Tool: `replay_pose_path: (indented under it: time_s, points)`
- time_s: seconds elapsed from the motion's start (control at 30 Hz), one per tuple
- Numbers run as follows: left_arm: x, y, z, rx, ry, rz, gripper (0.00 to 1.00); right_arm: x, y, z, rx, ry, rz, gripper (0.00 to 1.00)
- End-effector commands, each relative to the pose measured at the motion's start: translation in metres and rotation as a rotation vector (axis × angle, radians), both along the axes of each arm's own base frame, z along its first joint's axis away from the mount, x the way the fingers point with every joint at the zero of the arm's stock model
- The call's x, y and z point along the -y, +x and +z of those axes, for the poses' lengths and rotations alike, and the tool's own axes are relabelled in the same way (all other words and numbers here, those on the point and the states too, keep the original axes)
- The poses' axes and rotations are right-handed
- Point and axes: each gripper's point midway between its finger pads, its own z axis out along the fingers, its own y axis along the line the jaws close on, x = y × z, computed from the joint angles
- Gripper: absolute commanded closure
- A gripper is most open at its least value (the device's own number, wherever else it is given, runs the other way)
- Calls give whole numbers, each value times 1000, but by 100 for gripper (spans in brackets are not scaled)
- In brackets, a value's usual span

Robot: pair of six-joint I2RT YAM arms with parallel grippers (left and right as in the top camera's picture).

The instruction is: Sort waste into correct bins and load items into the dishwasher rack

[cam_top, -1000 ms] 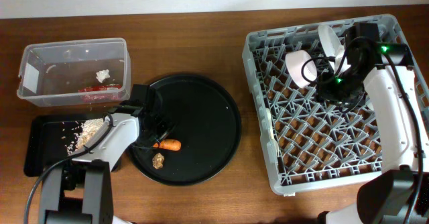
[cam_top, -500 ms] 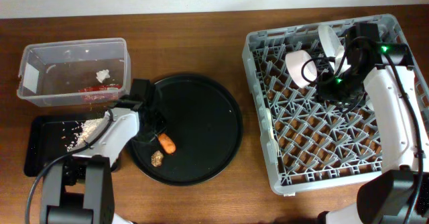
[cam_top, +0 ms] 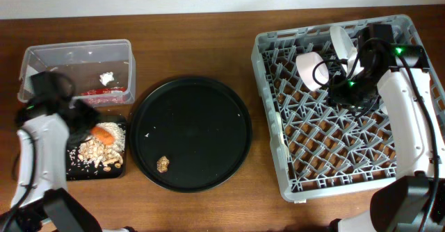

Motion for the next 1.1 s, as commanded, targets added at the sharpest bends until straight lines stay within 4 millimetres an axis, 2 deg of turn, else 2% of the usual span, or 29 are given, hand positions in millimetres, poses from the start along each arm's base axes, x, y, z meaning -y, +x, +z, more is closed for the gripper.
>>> replay_pose_path:
  time_s: [0.0,0.1,0.27,0.3,0.4,0.43,0.47,0.53,0.57,0.67,0.73,0.83,0.9,0.93,1.03,1.07]
  points:
    - [-43,-19,-9,-62,65,92,80,0,1,4,12,6,-12,41]
    - [-54,-27,-27,-112,41,131,80,0,1,4,12,6,-12,41]
    - [-53,-32,-57,-194,-1,130,79,0,1,4,11,6,-12,41]
    - [-52,-33,-60,-204,-6,129,76,0,1,4,11,6,-12,41]
    - [-51,-35,-66,-225,-17,128,56,0,1,4,11,6,-12,41]
    - [-51,-35,-67,-227,-18,128,53,0,1,4,11,6,-12,41]
    - [-50,-36,-67,-229,-20,128,44,0,1,4,11,6,-12,41]
    - [-48,-36,-67,-227,-34,125,32,0,1,4,11,6,-12,41]
    - [-45,-35,-65,-223,-53,121,30,0,1,4,11,6,-12,41]
    - [-27,-13,-35,-138,-169,89,28,0,1,4,11,6,-12,41]
    - [-16,0,-7,-76,-182,42,27,0,1,4,11,6,-12,41]
    - [8,10,17,-22,-173,-55,27,0,1,4,9,6,-12,41]
    - [36,8,23,-46,-185,-122,27,0,1,4,9,6,-12,41]
    - [57,4,22,-85,-202,-174,24,0,2,4,9,6,-12,41]
    - [101,-8,11,-173,-208,-296,8,0,2,4,10,6,-12,41]
    - [116,-13,3,-206,-198,-344,7,0,2,4,10,6,-12,41]
